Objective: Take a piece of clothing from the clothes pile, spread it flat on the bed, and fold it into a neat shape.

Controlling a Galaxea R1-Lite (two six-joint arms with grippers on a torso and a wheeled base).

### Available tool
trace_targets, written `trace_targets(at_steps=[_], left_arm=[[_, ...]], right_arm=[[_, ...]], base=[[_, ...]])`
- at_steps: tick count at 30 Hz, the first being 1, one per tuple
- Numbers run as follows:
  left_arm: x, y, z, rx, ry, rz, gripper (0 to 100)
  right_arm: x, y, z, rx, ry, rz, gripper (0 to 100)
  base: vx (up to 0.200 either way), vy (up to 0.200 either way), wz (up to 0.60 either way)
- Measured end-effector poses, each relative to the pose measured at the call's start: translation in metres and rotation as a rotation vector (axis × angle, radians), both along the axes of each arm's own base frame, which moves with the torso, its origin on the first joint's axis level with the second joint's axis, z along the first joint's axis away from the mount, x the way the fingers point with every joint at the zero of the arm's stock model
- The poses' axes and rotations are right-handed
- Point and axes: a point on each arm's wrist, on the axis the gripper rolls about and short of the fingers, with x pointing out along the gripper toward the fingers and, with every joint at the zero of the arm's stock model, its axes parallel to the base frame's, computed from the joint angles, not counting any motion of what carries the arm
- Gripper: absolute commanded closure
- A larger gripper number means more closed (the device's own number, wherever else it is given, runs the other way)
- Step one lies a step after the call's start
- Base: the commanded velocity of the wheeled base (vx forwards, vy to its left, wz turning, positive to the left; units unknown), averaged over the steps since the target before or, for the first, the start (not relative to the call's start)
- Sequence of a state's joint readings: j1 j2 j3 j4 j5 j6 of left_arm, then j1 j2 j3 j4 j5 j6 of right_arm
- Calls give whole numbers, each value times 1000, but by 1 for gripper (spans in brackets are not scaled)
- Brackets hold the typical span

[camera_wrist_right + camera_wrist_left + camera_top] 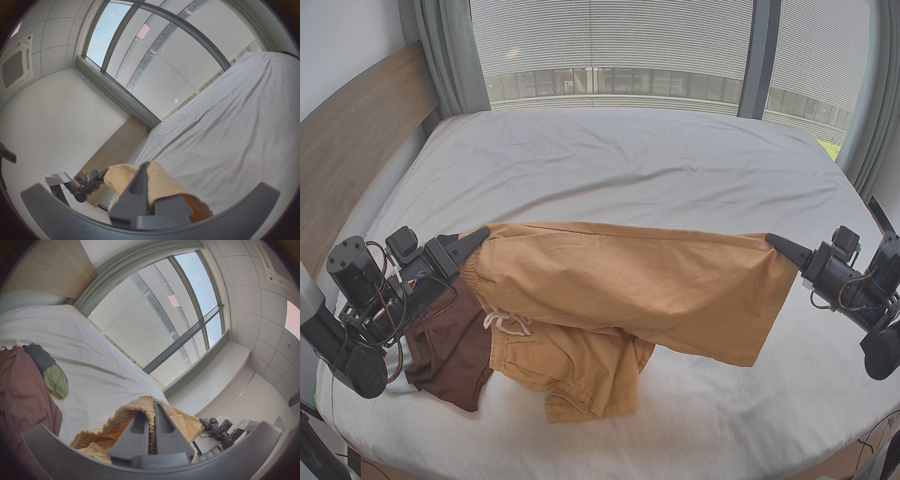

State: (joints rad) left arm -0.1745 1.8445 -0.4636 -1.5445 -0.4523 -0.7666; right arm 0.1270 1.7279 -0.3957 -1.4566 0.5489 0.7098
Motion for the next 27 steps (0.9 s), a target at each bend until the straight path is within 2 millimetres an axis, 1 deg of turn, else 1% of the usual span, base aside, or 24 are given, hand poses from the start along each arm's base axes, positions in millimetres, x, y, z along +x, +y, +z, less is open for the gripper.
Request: trace_targets(at_steps=[6, 14, 19, 27], left_arm=[[0, 1, -4, 4, 14, 4, 100], [0, 2, -6, 5, 22, 5, 100], [1, 3, -6, 6, 22, 9, 100], [1, 3, -6, 4, 29, 28, 100]], right_arm=[[0, -10, 10, 3, -37, -37, 100], [2, -12, 9, 3, -37, -48, 100], [5, -12, 3, 0, -19, -48, 100], [15, -8, -16, -58, -2, -50, 100]], base=[[0, 0, 0], [0, 0, 0], [0, 0, 0], [0, 0, 0]])
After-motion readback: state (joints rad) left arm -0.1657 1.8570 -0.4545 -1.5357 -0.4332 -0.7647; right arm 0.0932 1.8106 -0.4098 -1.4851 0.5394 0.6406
